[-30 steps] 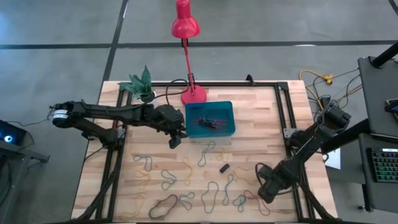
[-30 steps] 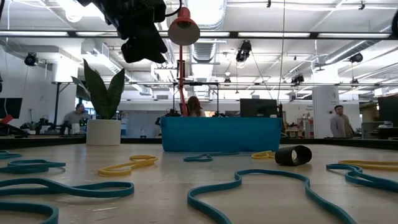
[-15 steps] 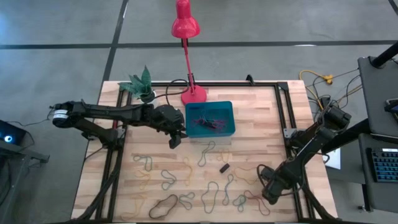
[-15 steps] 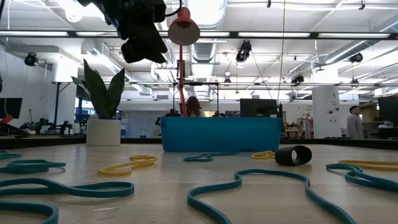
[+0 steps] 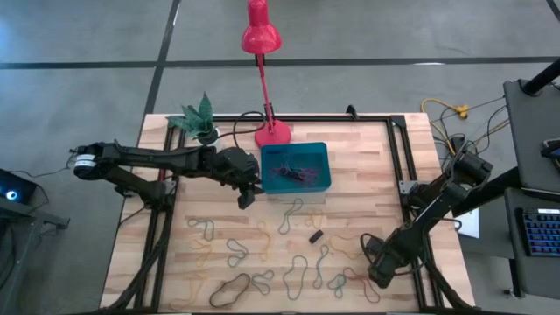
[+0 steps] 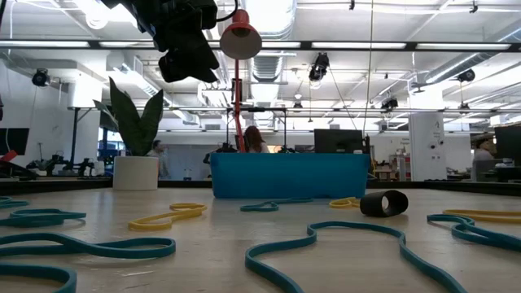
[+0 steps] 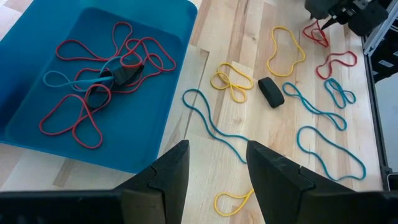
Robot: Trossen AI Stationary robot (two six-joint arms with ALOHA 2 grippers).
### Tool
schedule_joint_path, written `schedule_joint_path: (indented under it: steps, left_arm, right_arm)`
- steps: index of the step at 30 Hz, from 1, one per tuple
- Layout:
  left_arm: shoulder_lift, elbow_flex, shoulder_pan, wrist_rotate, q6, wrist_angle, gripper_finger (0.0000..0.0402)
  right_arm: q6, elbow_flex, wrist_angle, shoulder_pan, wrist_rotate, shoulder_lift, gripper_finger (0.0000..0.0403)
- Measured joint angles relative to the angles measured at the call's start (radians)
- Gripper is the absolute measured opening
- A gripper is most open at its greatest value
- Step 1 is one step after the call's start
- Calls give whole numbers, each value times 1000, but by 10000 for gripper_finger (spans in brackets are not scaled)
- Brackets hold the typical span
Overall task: Pick and place rubber bands into bin
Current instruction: Put the red rubber band into the blue bin
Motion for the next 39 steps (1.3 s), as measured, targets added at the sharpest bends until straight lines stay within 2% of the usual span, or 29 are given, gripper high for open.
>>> schedule_joint_path:
  steps: [9, 13, 18, 22, 25, 27, 33, 39]
  left_arm:
    - [0, 0, 0, 0, 3, 0, 144]
    - [0, 0, 0, 0, 3, 0, 144]
    - [0, 0, 0, 0, 3, -2, 144]
    - [0, 0, 0, 0, 3, -1, 144]
    - [0, 0, 0, 0, 3, 0, 144]
    - [0, 0, 0, 0, 3, 1, 144]
    - [0, 0, 0, 0, 3, 7, 144]
    - [0, 0, 0, 0, 2, 9, 144]
  right_arm:
    - [-6, -3, 16, -7, -20, 0, 23]
    - [-18, 0, 45, -39, 4, -5, 10]
    - [-23, 45, 40, -100, 243, -56, 8]
    - [-39, 100, -34, -184, 515, -142, 8]
    - [-115, 139, -76, -269, 696, -230, 8]
    - [-197, 157, -75, -341, 755, -285, 8]
    - [-515, 211, -50, -618, 751, -350, 8]
    - [-799, 227, 204, -906, 583, -310, 8]
